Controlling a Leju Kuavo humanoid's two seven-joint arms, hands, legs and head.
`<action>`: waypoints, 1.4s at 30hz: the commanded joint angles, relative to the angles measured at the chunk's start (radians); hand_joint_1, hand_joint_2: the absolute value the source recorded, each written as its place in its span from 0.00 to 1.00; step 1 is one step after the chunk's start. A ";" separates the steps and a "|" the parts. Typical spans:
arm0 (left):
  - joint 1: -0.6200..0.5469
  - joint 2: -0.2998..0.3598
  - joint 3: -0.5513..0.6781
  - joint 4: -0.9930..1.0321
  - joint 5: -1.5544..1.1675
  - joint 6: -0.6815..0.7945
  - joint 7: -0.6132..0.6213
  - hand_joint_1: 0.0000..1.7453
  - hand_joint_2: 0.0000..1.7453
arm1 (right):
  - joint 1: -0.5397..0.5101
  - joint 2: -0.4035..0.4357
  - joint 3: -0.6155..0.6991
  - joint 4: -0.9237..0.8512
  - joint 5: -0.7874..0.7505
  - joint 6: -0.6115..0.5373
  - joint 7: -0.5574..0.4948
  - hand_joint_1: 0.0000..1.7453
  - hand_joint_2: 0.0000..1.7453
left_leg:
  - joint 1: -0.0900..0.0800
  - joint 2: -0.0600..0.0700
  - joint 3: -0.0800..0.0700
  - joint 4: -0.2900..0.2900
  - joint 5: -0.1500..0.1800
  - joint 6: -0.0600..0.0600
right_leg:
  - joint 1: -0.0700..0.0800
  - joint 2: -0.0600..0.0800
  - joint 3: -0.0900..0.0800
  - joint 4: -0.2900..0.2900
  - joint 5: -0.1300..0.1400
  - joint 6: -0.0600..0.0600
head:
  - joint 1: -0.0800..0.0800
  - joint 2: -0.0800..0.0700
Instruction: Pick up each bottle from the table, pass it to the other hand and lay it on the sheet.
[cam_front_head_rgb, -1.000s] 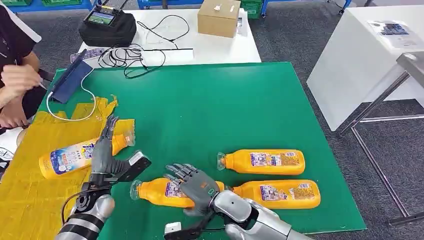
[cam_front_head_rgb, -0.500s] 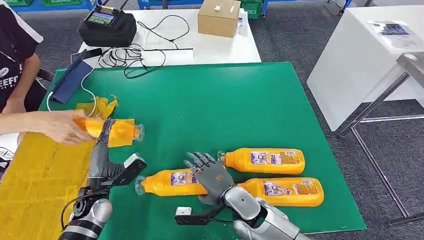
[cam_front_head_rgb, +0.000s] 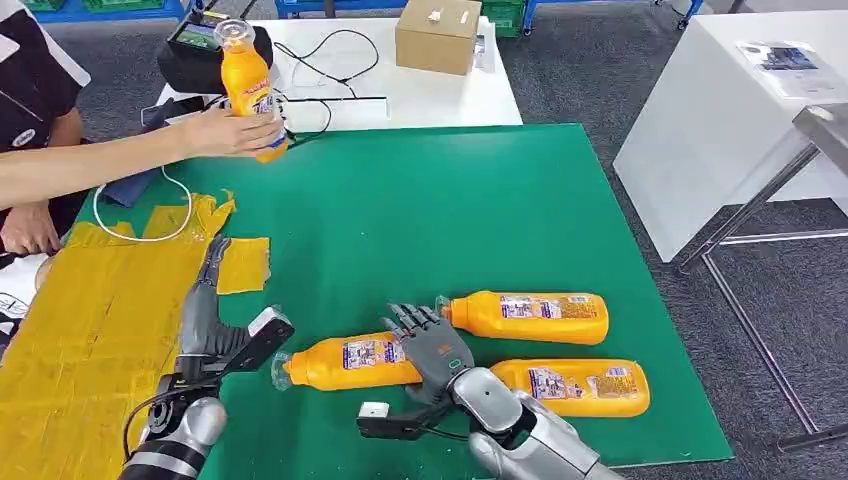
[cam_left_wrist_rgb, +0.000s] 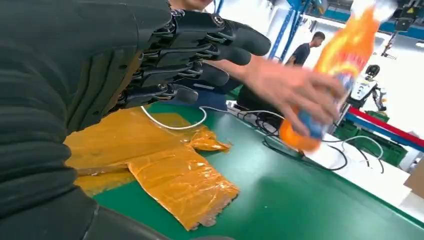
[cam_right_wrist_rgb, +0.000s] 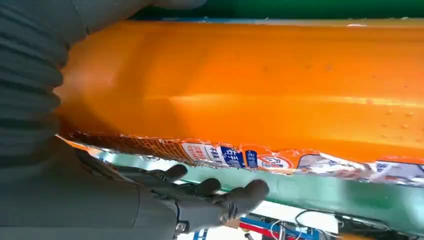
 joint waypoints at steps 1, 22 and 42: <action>-0.048 -0.024 0.001 0.064 0.009 -0.002 -0.008 0.00 1.00 | -0.050 0.032 -0.007 0.168 -0.018 0.018 -0.021 0.22 1.00 | 0.000 0.001 0.004 -0.002 0.000 0.001 | 0.001 -0.003 0.004 -0.002 0.000 -0.002 | 0.000 0.000; -0.064 -0.027 -0.054 0.060 0.070 -0.021 -0.035 0.00 1.00 | -0.079 0.047 -0.004 0.258 -0.092 0.009 -0.082 1.00 1.00 | 0.000 0.002 0.007 -0.001 0.000 0.001 | 0.001 -0.003 0.005 -0.002 0.001 -0.002 | 0.000 0.000; 0.107 -0.031 -0.002 -0.342 0.541 -0.446 -0.108 0.00 1.00 | 0.164 0.147 -0.317 -0.272 -0.354 -0.224 -0.213 1.00 1.00 | 0.000 0.005 0.004 0.001 -0.003 0.001 | 0.001 -0.002 0.002 0.001 -0.002 -0.003 | 0.000 0.000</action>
